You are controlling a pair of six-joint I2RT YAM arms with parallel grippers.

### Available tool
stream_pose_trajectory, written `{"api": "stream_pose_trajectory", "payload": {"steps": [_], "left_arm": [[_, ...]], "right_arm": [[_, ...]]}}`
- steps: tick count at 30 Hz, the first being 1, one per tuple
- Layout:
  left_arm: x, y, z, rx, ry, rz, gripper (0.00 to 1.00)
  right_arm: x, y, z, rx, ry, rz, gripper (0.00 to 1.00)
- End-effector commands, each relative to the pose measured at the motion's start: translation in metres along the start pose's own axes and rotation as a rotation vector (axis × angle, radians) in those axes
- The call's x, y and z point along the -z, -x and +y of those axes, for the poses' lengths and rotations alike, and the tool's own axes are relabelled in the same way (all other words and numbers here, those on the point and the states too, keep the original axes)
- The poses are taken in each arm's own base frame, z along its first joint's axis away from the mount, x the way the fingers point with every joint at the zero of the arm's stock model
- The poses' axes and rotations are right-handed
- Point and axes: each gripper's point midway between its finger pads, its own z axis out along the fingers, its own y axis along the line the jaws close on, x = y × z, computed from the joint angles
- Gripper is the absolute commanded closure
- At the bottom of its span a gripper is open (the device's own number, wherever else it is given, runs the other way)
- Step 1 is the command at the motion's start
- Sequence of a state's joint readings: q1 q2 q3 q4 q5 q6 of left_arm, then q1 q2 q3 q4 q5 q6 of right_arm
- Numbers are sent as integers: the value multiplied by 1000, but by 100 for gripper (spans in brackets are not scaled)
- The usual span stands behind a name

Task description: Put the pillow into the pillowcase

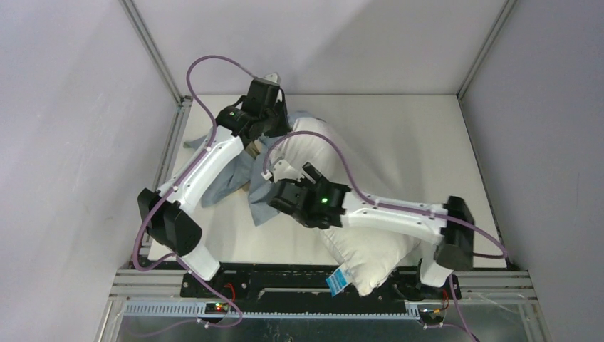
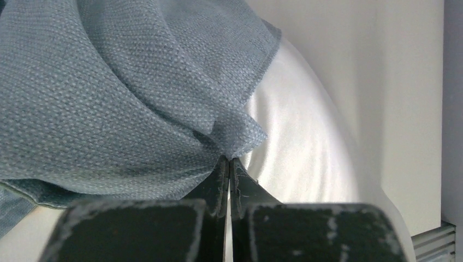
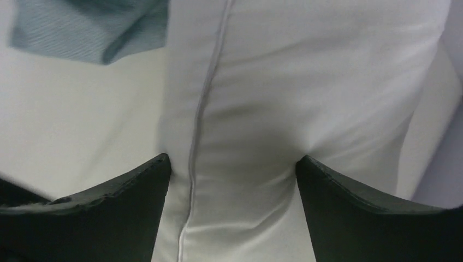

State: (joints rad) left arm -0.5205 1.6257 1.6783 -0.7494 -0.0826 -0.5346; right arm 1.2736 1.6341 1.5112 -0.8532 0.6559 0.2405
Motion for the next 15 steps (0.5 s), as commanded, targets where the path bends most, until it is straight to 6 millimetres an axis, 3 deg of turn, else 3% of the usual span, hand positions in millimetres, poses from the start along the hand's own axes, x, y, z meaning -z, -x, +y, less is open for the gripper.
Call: {"api": "stream_pose_trajectory", "payload": {"steps": [1, 3, 4, 8, 10, 13, 15], "left_arm": [[23, 25, -35, 0, -122, -64, 100], [37, 33, -45, -22, -147, -88, 100], [45, 39, -52, -34, -161, -103, 100], [82, 67, -80, -63, -241, -170, 100], [101, 76, -95, -79, -283, -205, 100], [120, 83, -119, -104, -361, -226, 100], [124, 81, -131, -128, -399, -223, 100]], "right_arm": [[-15, 13, -44, -31, -267, 6, 36], [-7, 32, -55, -101, -193, -24, 84], [3, 45, -57, -153, -111, -60, 99], [65, 104, -59, -386, 348, -261, 100], [89, 121, -72, -458, 455, -320, 100], [95, 129, -87, -556, 587, -336, 100], [85, 126, -93, -591, 589, -319, 100]]}}
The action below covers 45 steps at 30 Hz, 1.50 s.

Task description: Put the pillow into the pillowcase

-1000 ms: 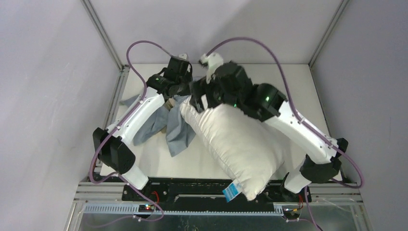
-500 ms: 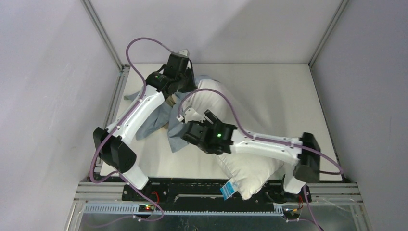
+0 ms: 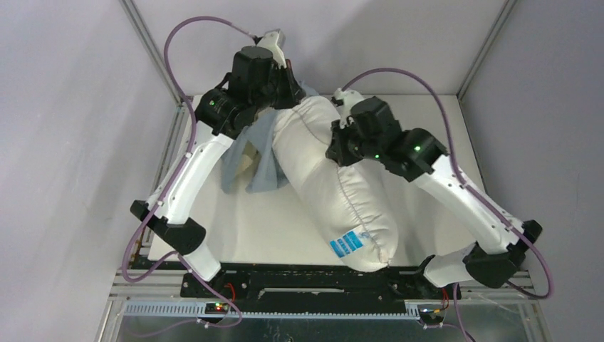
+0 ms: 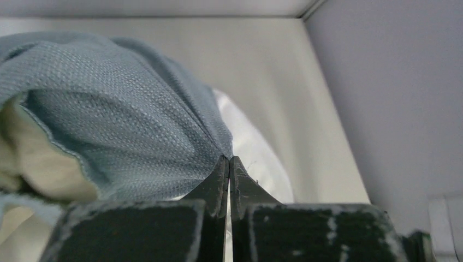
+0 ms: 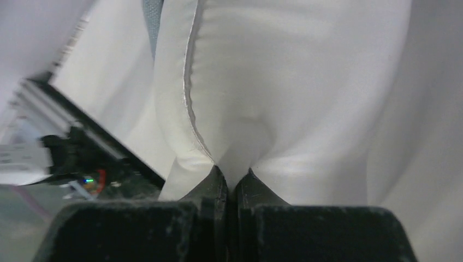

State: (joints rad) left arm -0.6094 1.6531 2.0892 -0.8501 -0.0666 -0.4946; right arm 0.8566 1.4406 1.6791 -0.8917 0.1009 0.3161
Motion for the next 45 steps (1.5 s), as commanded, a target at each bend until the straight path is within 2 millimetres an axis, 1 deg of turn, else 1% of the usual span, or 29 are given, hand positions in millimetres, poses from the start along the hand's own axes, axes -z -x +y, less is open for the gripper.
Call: {"api": "stream_pose_trajectory", "payload": {"steps": [1, 2, 3, 4, 5, 6, 7, 9, 11, 12, 14, 17, 18, 19, 20, 22, 24, 26, 27, 30, 32, 34, 36, 38, 39, 41, 43, 45], "left_arm": [[21, 12, -53, -51, -185, -14, 98], [20, 9, -53, -57, -191, -6, 91], [20, 6, -53, -66, -191, 2, 81], [22, 4, -52, -74, -190, 1, 72], [24, 1, -50, -86, -191, 0, 60], [31, -2, -47, -96, -185, -9, 53], [39, -2, -42, -103, -172, -23, 45], [53, -7, -22, -109, -109, -53, 34], [66, -16, 5, -106, -16, -80, 30], [73, -20, 23, -102, 53, -100, 29], [77, -38, 59, -85, 168, -104, 29], [70, -74, 114, -32, 309, -66, 29], [67, -84, 132, -16, 352, -61, 29], [63, -89, 146, 3, 384, -67, 28], [57, -95, 159, 21, 403, -62, 28], [46, -98, 180, 61, 444, -70, 27], [33, -99, 192, 86, 463, -76, 26], [18, -93, 197, 102, 466, -108, 25], [11, -87, 199, 111, 465, -137, 26], [-7, -81, 201, 117, 460, -158, 30], [-15, -78, 208, 115, 490, -165, 34], [-19, -73, 214, 108, 520, -191, 40], [-25, -69, 218, 89, 540, -196, 49], [-30, -67, 218, 53, 545, -171, 61], [-31, -65, 217, 43, 537, -165, 67], [-31, -63, 211, 22, 511, -161, 84], [-25, -58, 203, 9, 475, -168, 98], [-12, -48, 185, -18, 425, -196, 100]], "right_arm": [[17, 52, 39, -128, 302, -137, 100], [10, 51, 33, -148, 296, -129, 100], [3, 46, 28, -174, 300, -114, 100], [-4, 44, 22, -206, 302, -105, 100], [-12, 39, 15, -230, 292, -93, 100], [-20, 35, 6, -251, 274, -81, 100], [-27, 31, -2, -264, 253, -69, 100], [-34, 25, -13, -284, 234, -57, 100], [-39, 23, -16, -295, 241, -54, 100], [-41, 23, -17, -296, 242, -55, 100], [-43, 24, -16, -294, 248, -50, 100], [-43, 26, -14, -291, 254, -50, 100], [-43, 28, -13, -289, 257, -54, 100], [-42, 29, -13, -289, 257, -57, 100], [-41, 30, -12, -288, 259, -60, 100], [-39, 32, -10, -286, 263, -63, 100], [-38, 33, -10, -280, 260, -66, 100], [-37, 34, -8, -277, 262, -66, 100], [-37, 35, -8, -276, 263, -67, 100], [-37, 35, -5, -274, 266, -64, 100], [-38, 36, -3, -272, 267, -64, 100], [-38, 36, -2, -272, 266, -62, 100], [-36, 37, -1, -272, 268, -65, 100], [-33, 39, 1, -269, 268, -71, 100], [-31, 42, 1, -267, 264, -77, 100], [-28, 44, 1, -261, 255, -83, 100], [-26, 46, 0, -263, 248, -89, 100], [-24, 47, 0, -261, 245, -89, 100]]}}
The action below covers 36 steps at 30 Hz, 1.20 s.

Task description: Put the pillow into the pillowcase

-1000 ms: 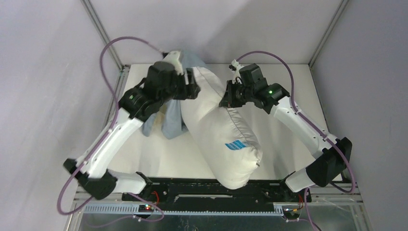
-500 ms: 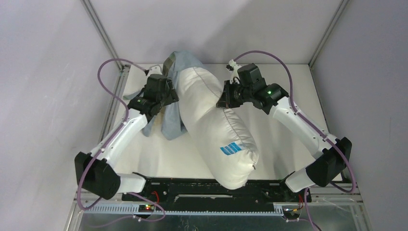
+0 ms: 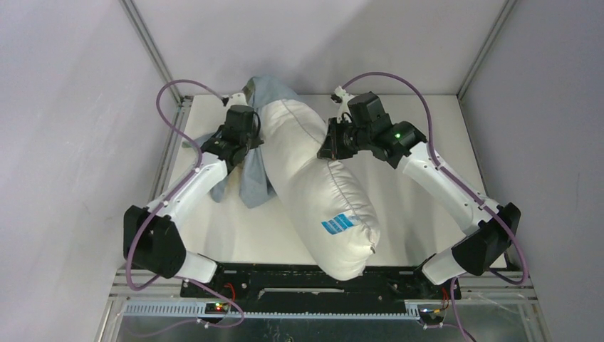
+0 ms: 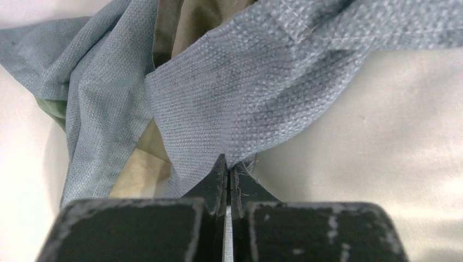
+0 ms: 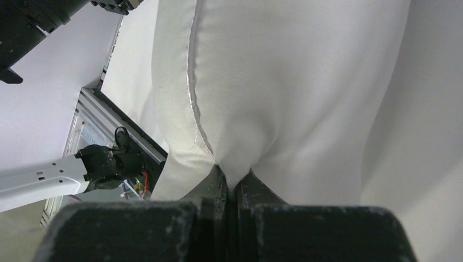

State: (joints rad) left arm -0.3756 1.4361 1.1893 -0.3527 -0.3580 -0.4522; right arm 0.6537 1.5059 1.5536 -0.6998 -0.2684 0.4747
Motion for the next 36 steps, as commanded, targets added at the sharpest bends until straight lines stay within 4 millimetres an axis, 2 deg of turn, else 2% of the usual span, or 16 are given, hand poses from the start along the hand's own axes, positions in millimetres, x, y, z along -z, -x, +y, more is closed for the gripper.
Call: {"api": "stream_pose_trajectory", "payload": {"steps": [1, 3, 6, 9, 11, 13, 16, 19, 23, 25, 28, 29, 32, 34, 36], "left_arm": [[53, 69, -31, -22, -138, -183, 100], [92, 93, -46, -76, -187, -247, 100], [160, 123, -82, -184, -322, -331, 100], [210, 135, -119, -277, -500, -343, 100], [232, 133, -147, -328, -612, -305, 100], [247, 121, -169, -374, -700, -259, 100], [260, 106, -189, -369, -791, -199, 100], [248, 87, -195, -349, -786, -130, 100], [212, 53, -207, -355, -732, -3, 100], [176, 38, -207, -337, -650, 59, 100], [124, 33, -199, -195, -591, 143, 100], [109, 34, -195, -154, -571, 156, 100], [75, 35, -189, -70, -532, 183, 100], [59, 33, -187, -31, -516, 200, 100], [44, 32, -187, 16, -504, 218, 100]], "right_arm": [[23, 44, 30, 37, 66, -148, 100], [24, 44, 31, 38, 47, -147, 100], [29, 47, 36, 48, 36, -153, 100], [37, 51, 46, 57, 44, -162, 100], [42, 56, 53, 61, 58, -174, 100], [42, 59, 56, 57, 79, -169, 100], [32, 59, 49, 25, 120, -136, 100], [15, 63, 35, -9, 170, -111, 100], [-19, 73, 12, -3, 193, -68, 100], [-43, 78, -8, 1, 125, -42, 100], [-66, 88, -43, 4, -11, -39, 100], [-68, 93, -53, 3, -61, -43, 93], [-53, 118, -66, 29, -178, -120, 49], [-28, 140, -66, 38, -236, -201, 33], [-3, 155, -67, 42, -294, -262, 25]]}}
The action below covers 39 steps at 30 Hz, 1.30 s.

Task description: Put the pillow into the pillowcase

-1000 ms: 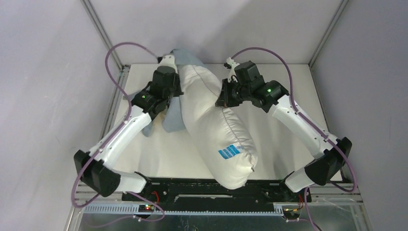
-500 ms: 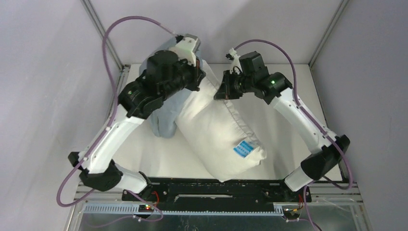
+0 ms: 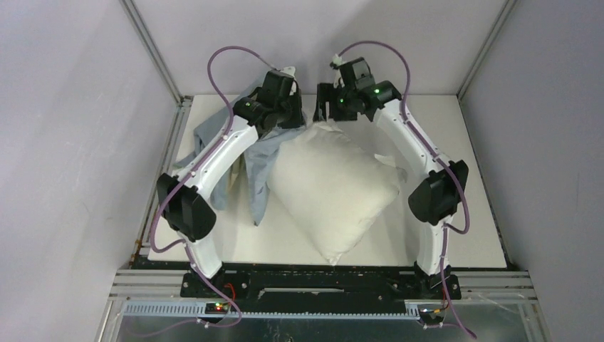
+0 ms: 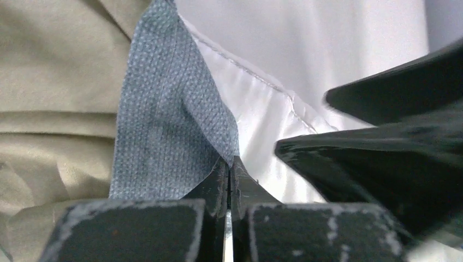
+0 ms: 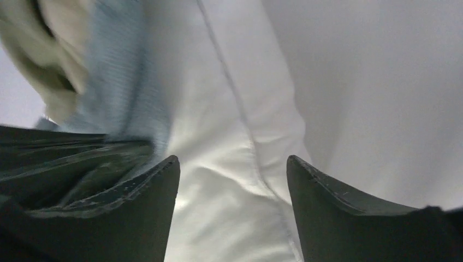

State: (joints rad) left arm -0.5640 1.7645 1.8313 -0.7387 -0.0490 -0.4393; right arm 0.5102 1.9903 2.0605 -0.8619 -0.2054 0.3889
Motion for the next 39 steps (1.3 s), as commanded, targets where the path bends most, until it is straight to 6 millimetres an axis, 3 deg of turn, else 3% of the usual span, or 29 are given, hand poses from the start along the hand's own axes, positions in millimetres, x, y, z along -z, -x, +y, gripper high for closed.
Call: {"api": "stream_pose_trajectory", "payload": {"steps": [1, 3, 5, 6, 10, 13, 18, 20, 21, 24, 26, 28, 31, 33, 36, 39], "left_arm": [[-5, 24, -23, 154, -129, -55, 100], [-12, 28, -25, 183, -155, -62, 100], [-13, 36, -29, 195, -183, -70, 99], [-13, 40, -32, 194, -195, -77, 92], [-1, 57, -41, 174, -234, -116, 60], [14, 62, -34, 161, -212, -144, 44], [42, 56, -1, 146, -118, -191, 28], [51, 50, 21, 143, -55, -207, 24], [57, 47, 35, 148, -14, -222, 22], [72, 34, 69, 156, 68, -239, 20], [82, 25, 85, 160, 105, -246, 20], [86, 14, 94, 156, 125, -238, 20], [86, -4, 98, 150, 128, -207, 23], [80, -20, 99, 146, 117, -175, 24], [73, -41, 91, 131, 84, -118, 24], [68, -54, 73, 91, 51, -95, 24]], "right_arm": [[94, 80, 6, 47, -111, -328, 20], [114, 80, 7, 47, -132, -362, 17], [121, 66, 13, 57, -144, -370, 16], [122, 53, 18, 66, -146, -368, 15], [98, -19, 37, 72, -122, -294, 14], [75, -67, 40, 108, -163, -247, 11], [24, -125, -1, 136, -315, -91, 13], [14, -140, -23, 121, -350, -51, 24], [14, -144, -34, 112, -372, -40, 36], [27, -150, -80, 47, -468, -28, 86], [43, -147, -113, -33, -515, -43, 96], [59, -143, -135, -94, -540, -71, 97], [80, -128, -147, -144, -542, -134, 91], [90, -116, -141, -152, -517, -180, 77], [104, -99, -109, -105, -462, -238, 43], [114, -84, -67, -4, -410, -293, 19]]}}
